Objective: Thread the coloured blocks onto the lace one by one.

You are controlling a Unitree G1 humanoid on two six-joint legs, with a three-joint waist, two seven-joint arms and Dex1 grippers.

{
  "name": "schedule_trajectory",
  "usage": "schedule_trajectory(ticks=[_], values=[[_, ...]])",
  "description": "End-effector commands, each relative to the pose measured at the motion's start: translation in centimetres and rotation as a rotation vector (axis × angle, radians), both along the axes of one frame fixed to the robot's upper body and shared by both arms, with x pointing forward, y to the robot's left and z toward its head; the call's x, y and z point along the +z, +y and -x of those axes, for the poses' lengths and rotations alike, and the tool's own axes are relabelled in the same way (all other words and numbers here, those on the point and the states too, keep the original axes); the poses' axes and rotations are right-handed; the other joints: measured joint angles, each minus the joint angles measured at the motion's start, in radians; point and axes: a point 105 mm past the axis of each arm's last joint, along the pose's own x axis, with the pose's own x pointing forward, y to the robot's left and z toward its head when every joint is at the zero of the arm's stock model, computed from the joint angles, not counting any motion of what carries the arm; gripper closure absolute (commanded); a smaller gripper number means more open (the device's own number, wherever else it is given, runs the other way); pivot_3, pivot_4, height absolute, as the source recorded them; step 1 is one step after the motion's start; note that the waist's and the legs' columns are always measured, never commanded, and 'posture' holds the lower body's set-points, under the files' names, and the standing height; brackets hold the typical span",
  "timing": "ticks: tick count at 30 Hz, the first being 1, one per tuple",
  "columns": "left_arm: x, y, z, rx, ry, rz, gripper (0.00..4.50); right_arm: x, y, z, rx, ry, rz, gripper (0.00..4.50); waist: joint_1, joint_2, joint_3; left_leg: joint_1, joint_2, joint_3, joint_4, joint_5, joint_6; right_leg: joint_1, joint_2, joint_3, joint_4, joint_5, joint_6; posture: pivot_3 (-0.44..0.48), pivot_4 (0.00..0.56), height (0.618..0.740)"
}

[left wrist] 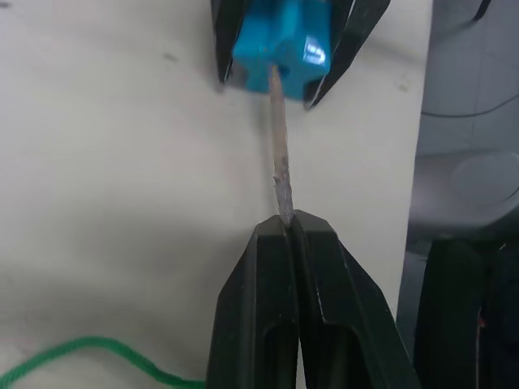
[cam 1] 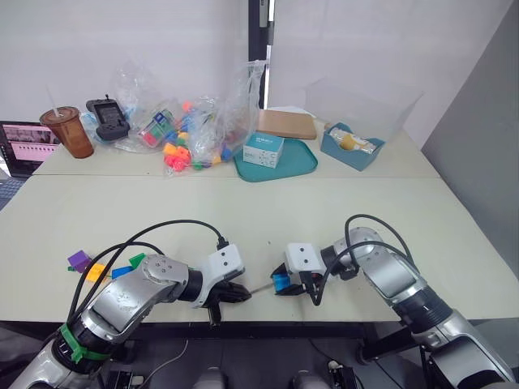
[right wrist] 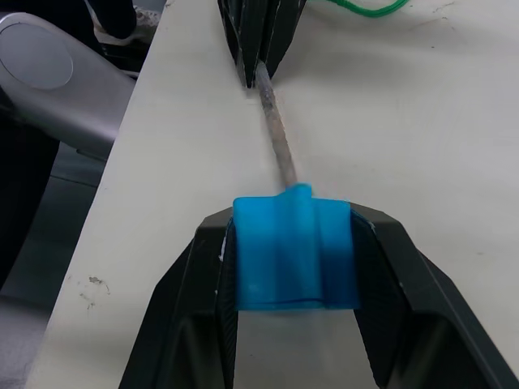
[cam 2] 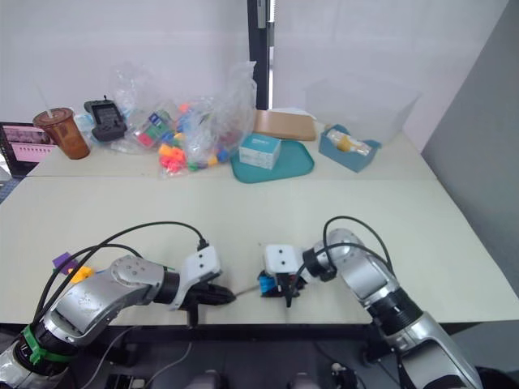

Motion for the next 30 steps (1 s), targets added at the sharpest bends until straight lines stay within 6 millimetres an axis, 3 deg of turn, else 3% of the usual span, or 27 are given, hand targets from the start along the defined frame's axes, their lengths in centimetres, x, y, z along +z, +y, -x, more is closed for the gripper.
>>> schedule_trajectory(ticks=[1,12,16,30], values=[[0.5,-0.4,-0.1,-0.015,-0.022,0.000,4.50,-0.9,-0.3,0.6,0.007,0.028,0.033,3.13,0.000,0.000,0.000,0.000,0.000,0.000,0.000,0.000,0.000,0.000,0.000,0.000,0.000,0.000,0.000,0.000,0.150,0.740],[1.3,-1.6,-0.1,-0.051,-0.038,0.029,4.50,-0.8,-0.2,0.6,0.007,0.027,0.030,3.13,-0.001,0.000,0.000,0.000,0.000,0.000,0.000,0.000,0.000,0.000,0.000,0.000,0.000,0.000,0.000,0.000,0.150,0.740],[2.0,-3.0,-0.3,-0.074,-0.056,0.077,4.50,-0.9,-0.3,0.6,0.003,0.026,0.033,3.13,0.001,0.000,0.000,0.000,0.000,0.000,0.000,0.000,0.000,0.000,0.000,0.000,0.000,0.000,0.000,0.000,0.150,0.740],[-0.1,-6.3,-3.0,-0.094,-0.147,0.106,4.50,-0.9,-0.1,0.1,-0.026,0.019,0.020,3.13,0.013,0.000,0.000,0.003,-0.001,0.000,0.002,0.000,0.000,0.004,-0.001,0.000,0.000,0.000,0.001,0.000,0.150,0.740]])
